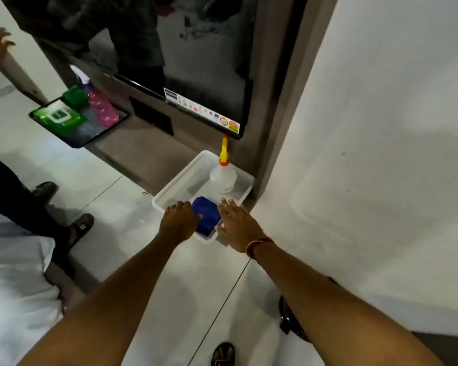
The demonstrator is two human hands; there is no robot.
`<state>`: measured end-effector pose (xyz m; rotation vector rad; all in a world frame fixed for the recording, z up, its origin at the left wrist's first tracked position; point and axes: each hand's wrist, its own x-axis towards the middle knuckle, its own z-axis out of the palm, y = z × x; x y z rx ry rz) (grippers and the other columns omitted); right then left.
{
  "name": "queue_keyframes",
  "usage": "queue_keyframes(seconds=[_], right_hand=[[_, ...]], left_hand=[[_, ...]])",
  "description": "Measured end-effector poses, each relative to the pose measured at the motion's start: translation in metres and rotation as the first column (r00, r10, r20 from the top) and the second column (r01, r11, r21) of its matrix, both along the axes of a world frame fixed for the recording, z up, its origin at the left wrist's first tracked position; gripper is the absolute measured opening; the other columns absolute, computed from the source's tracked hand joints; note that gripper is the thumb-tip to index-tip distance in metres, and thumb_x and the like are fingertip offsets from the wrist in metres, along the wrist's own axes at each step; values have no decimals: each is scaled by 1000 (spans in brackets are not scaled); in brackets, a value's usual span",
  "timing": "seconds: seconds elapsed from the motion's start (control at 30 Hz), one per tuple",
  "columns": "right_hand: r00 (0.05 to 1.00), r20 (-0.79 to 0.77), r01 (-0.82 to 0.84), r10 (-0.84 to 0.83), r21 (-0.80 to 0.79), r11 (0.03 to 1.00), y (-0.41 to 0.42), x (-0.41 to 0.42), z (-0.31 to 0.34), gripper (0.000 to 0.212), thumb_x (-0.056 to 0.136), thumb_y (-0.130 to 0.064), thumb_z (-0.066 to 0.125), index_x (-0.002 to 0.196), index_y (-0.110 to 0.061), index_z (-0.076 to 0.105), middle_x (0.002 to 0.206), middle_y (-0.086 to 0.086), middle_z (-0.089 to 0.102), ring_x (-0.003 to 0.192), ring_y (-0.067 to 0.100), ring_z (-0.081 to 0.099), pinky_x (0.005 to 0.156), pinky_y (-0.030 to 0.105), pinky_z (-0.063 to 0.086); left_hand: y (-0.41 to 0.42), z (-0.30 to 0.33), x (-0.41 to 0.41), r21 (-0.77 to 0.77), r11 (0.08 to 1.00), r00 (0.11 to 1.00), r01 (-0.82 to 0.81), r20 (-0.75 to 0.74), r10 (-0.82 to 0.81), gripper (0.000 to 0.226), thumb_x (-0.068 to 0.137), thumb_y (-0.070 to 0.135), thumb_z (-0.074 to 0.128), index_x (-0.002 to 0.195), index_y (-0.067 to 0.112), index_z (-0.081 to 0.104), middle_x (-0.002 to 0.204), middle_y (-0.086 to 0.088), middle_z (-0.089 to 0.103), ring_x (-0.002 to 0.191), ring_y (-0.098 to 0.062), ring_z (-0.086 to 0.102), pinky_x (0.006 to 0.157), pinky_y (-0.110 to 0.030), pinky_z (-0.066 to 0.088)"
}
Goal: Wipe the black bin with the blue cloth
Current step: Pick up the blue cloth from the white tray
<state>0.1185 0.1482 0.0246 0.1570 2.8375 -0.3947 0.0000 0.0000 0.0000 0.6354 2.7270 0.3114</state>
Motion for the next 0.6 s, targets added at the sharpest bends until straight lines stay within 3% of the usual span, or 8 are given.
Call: queue_keyframes(seconds=[0.13,0.23,0.43,0.6], right_hand=[[999,22,-41,41,37,998,1,-9,-29,67,111,-36,38,165,-6,13,174,14,11,162,29,9,133,46,13],[998,35,-50,49,24,998,3,-21,-53,65,110,-34,37,164,-5,13,174,15,11,162,29,8,133,45,11],[994,13,-105,104,102,989,11,-23,-82,64,112,-36,27,163,0,13,173,20,12,162,33,8,133,45,11],[999,-44,-28,26,-41,999,16,-20,-85,70,111,-40,35,164,-2,11,174,17,9,163,30,5,133,39,7]], left_hand=[[14,-18,-7,-19,1000,994,-10,110,12,45,97,44,58,119,5,60,116,-15,70,104,-28,68,93,-40,56],[26,-40,-13,-47,999,993,-22,118,27,44,96,42,60,119,5,60,117,-15,70,106,-29,68,97,-41,54],[41,-62,-28,-95,989,986,-112,117,123,58,89,34,72,135,3,53,133,-21,59,125,-38,57,105,-47,50],[51,-64,-40,-37,993,972,-113,201,119,50,92,34,67,129,3,56,133,-20,59,128,-37,52,111,-46,39]])
